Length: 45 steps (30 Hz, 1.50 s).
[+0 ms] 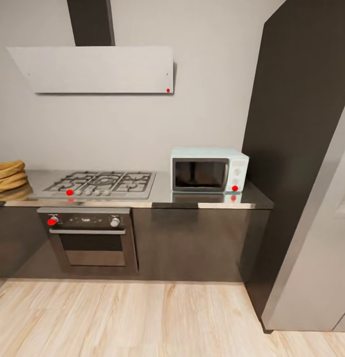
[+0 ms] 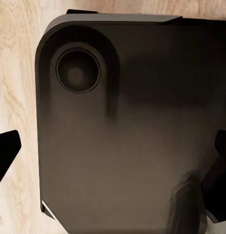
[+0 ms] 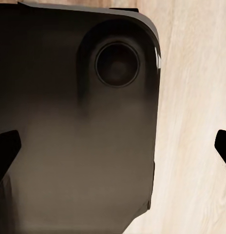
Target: In the kitchen, take the popcorn bag from the countertop, put it into the microwave, and heat it until the popcorn is cooked so the cooked popcorn ends up inside the bag.
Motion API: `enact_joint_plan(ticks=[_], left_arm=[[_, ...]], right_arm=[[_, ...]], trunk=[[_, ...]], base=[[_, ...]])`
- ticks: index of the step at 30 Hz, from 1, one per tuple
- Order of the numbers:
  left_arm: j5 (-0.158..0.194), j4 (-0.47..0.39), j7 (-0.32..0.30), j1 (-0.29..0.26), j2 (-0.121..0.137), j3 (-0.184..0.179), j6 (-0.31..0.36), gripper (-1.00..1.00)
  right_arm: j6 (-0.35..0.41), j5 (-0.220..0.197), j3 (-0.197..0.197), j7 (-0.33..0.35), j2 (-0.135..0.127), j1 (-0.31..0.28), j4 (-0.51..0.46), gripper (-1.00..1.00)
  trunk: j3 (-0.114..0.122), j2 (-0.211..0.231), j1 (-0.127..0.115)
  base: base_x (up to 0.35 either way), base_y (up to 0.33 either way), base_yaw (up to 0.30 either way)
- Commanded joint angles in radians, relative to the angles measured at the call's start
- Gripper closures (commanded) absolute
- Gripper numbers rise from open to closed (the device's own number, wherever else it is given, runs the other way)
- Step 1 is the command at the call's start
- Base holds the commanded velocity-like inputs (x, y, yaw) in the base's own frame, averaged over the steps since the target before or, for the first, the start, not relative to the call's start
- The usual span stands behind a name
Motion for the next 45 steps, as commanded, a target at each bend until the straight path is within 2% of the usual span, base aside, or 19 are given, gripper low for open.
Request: enact_joint_plan(ticks=[1,21,37,45], left_arm=[[0.007,-0.001,0.0,0.0,0.0,0.0,-0.001,-1.0],[0.006,0.0,0.0,0.0,0.0,-0.001,-0.001,-1.0],[0.006,0.0,0.0,0.0,0.0,-0.001,-0.001,-1.0],[0.007,-0.001,0.0,0.0,0.0,-0.001,-0.001,-1.0]], right_arm=[[-0.003,0.0,0.001,-0.001,0.0,0.0,0.0,-1.0],[-0.004,0.002,0.001,-0.001,0.001,0.0,0.0,-1.0],[-0.004,0.002,0.001,-0.001,0.001,0.0,0.0,-1.0],[-0.004,0.002,0.001,-0.001,0.003,0.0,0.0,-1.0]], trunk=[[-0.001,0.0,0.0],[-0.001,0.0,0.0],[-0.001,0.0,0.0],[-0.001,0.0,0.0]], base=[[0.237,0.0,0.0],[0.237,-0.002,0.0],[0.235,-0.09,0.0],[0.067,-0.03,-0.116]])
